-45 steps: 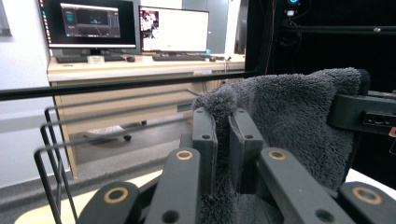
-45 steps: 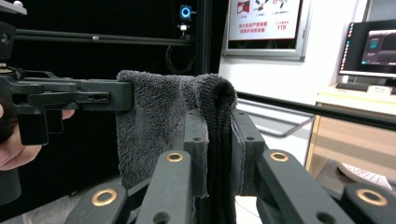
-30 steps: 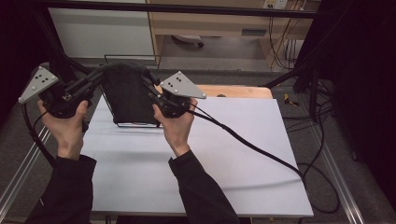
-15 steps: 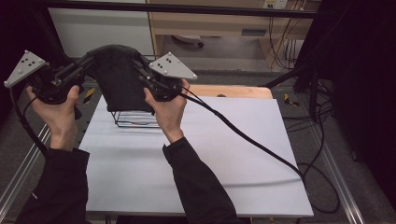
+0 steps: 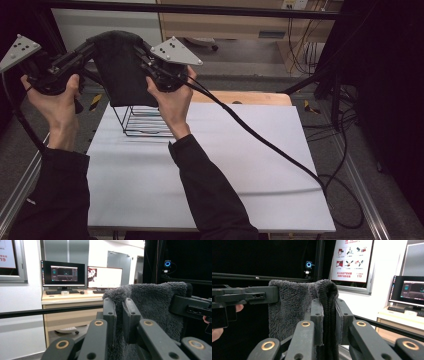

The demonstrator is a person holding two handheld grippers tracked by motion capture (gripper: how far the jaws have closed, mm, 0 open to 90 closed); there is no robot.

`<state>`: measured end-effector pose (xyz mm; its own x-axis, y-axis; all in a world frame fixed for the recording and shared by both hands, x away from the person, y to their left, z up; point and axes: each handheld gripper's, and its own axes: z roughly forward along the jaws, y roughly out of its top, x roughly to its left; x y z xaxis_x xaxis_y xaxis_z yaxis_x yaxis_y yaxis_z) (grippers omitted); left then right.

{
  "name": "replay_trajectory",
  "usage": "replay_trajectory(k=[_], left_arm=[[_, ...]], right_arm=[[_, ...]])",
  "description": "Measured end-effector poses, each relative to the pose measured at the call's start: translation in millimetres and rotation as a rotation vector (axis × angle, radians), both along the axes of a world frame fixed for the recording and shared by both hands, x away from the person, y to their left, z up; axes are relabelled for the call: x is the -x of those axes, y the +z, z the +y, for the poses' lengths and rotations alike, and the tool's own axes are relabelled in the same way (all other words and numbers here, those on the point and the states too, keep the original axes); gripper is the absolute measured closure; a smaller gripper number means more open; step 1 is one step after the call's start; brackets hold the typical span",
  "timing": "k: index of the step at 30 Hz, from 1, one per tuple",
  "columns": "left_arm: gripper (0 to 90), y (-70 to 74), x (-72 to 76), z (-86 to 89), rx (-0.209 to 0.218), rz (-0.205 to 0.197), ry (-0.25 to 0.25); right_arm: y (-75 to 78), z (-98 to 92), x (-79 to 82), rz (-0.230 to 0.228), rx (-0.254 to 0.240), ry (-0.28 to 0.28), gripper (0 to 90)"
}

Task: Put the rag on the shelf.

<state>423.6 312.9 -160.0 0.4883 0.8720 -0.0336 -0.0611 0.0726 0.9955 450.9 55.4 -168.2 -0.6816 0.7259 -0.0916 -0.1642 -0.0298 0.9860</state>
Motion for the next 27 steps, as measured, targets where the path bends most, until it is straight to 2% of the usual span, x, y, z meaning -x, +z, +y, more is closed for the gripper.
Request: replay_trajectory(k=[11,13,15,17,22,27], left_arm=[[82.3,21.3,-12.0,6.6,0.021,-0.017,0.019],[82.3,24.7,-15.0,7.8,0.043,-0.020,0.012],[82.3,28.4,-18.2,8.1,0.046,-0.017,0.017],[82.3,31.5,-21.2,8.1,0.044,-0.019,0.019],[82.3,37.9,-32.7,8.4,0.050,-0.009,0.024],[82.3,40.9,-41.0,5.4,0.029,-0.011,0.050]], right_arm=[[20.9,8.1,-12.8,-0.021,-0.008,0.000,79.6],[24.5,9.4,-16.6,-0.016,-0.017,-0.001,79.6],[28.1,10.3,-20.7,-0.012,-0.026,-0.002,79.6],[31.4,10.3,-25.2,-0.018,-0.025,-0.010,79.6],[37.1,6.9,-37.3,0.000,-0.049,-0.009,79.6],[40.8,7.1,-46.1,-0.027,-0.033,-0.020,79.5]])
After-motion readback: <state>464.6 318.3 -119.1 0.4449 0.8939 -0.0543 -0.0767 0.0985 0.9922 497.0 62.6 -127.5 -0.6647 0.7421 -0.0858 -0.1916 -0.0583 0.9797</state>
